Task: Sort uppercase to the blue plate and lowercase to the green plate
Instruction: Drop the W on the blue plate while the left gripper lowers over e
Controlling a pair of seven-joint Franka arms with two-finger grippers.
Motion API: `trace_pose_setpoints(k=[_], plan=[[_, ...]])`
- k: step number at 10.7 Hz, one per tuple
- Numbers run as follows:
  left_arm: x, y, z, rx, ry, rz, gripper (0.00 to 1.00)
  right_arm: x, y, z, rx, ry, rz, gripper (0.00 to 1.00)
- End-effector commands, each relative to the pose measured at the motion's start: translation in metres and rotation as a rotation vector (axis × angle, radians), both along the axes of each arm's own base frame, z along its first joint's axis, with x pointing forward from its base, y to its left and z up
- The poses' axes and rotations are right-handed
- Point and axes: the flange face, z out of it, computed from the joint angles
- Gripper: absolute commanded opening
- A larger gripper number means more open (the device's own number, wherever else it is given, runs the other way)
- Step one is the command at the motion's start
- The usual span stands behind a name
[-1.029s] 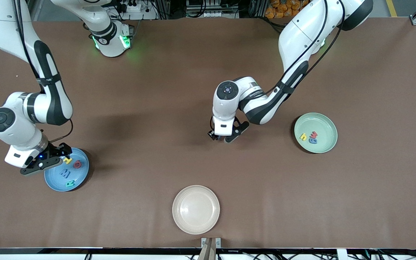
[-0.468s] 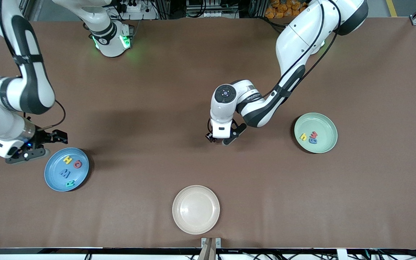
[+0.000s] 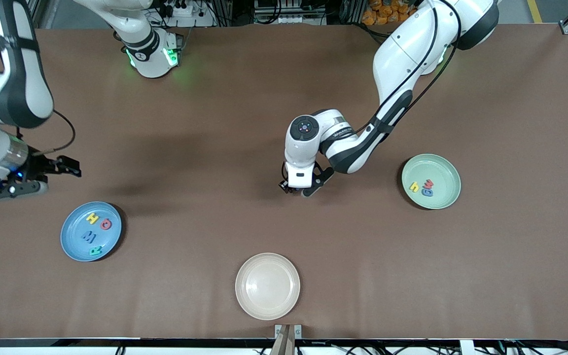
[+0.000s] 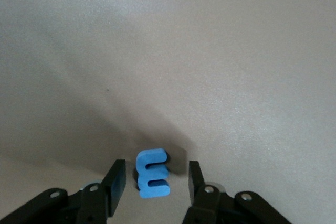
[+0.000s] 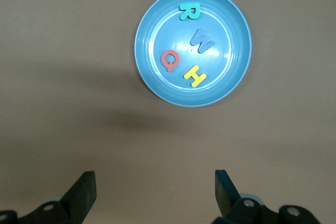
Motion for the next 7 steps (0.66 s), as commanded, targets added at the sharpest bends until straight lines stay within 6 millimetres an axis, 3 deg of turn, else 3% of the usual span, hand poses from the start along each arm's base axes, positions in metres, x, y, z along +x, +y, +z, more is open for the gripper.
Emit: trace_pose_setpoints(k=[1,4,7], plan=[[0.003,-0.004,-0.001,-0.004,-0.003,0.021,0.56,-0.012,0.004,0.028,0.006,-0.014,-0.036,1.0],[0.0,-0.005,-0.006,0.001,0.002,0.016,0.52,-0.008,0.016,0.057,0.004,0.024,-0.07,1.0],[-0.002,-0.006,-0.012,0.009,0.005,0.013,0.48,-0.01,0.023,0.071,0.007,0.044,-0.059,1.0]])
